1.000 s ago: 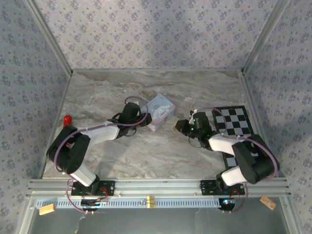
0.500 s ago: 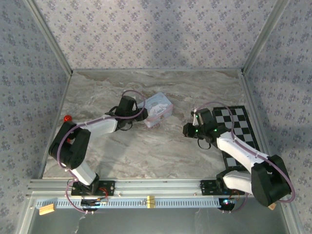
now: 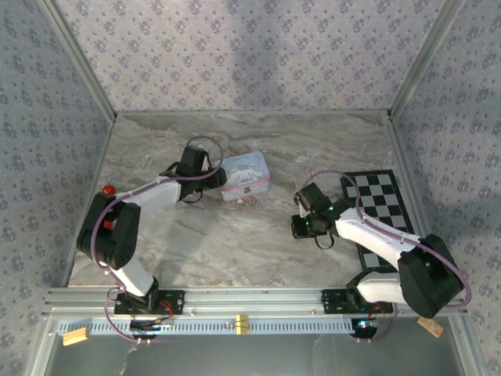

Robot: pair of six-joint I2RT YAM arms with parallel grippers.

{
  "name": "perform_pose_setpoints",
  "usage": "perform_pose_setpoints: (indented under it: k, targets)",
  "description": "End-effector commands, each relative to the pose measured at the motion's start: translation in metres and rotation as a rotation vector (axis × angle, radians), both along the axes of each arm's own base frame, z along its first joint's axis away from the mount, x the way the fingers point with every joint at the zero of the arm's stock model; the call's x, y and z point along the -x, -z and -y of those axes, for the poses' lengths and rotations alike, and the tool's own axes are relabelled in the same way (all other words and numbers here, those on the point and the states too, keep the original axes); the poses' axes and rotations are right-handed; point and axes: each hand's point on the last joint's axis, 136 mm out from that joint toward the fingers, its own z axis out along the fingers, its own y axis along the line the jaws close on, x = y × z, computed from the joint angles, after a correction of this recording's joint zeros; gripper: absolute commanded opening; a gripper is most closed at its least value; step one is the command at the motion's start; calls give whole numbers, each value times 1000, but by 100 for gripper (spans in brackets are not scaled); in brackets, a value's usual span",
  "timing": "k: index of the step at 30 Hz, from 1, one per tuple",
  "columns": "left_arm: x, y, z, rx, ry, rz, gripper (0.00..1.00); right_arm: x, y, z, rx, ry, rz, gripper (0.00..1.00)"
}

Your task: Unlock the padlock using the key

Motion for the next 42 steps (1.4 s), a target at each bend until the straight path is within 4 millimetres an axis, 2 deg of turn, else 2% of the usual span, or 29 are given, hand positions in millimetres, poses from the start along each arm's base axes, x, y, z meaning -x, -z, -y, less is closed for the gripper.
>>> perform_pose_setpoints:
  k: [1,6,9,14,17,31,36,42]
  targets:
    - [11,-17,-13,-44,6,13,53,3,0,5,65,-10,-14,0]
    - [27,-48,-25,-20,6,160,56,7,8,9,96,-1,-37,0]
    - [39,-56,-37,-30,-4,222,56,9,11,8,105,-4,-43,0]
    - [58,-61,-56,-28,-25,293,57,8,13,7,129,-11,-42,0]
    - [69,-63,-69,-35,-47,333,59,13,18,13,167,-8,-72,0]
    - [111,-74,-127,-86,-188,483,66,9,20,37,268,72,-121,0]
    - [119,-75,-138,-95,-226,512,69,6,23,41,311,63,-129,0]
    - [123,-77,-142,-97,-236,536,71,5,29,49,378,53,-148,0]
